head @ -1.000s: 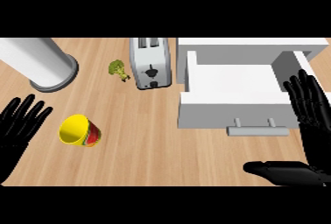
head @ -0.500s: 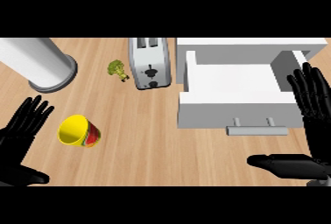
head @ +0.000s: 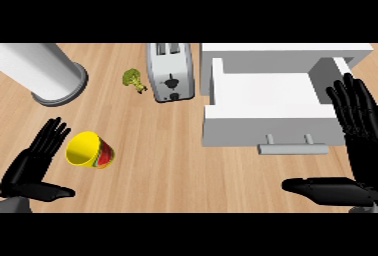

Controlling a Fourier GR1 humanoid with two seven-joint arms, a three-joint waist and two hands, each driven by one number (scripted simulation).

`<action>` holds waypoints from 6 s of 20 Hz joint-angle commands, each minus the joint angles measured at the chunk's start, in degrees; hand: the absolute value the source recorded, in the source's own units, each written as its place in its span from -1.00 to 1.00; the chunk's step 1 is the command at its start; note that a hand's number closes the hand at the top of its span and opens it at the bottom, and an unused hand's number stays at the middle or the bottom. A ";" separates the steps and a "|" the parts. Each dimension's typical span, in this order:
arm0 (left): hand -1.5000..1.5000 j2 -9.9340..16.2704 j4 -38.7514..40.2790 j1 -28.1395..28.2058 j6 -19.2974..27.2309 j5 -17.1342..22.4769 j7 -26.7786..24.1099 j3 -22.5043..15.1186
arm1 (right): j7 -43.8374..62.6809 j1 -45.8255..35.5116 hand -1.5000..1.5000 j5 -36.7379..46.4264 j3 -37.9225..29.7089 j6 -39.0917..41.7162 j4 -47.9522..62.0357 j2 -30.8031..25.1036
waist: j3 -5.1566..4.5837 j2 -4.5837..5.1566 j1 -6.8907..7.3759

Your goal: Pick up the cup, place it into the drawer and close the drawer

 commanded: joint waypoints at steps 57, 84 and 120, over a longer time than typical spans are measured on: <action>1.00 -4.92 36.59 -20.22 -15.36 -3.59 -26.27 -3.37 | -1.71 -3.25 -1.00 -0.10 -1.02 2.15 5.60 0.00 | -0.25 0.50 -1.00; 1.00 -14.89 8.45 -27.41 16.48 3.03 -15.53 -3.22 | -1.24 -1.86 -1.00 -1.67 -4.50 2.64 4.81 -1.02 | 0.12 -0.45 0.93; 1.00 -19.97 24.56 -65.17 50.49 20.75 9.81 -30.95 | -2.34 -0.77 -1.00 -5.22 -7.59 7.64 4.31 -3.67 | 0.10 0.35 -2.51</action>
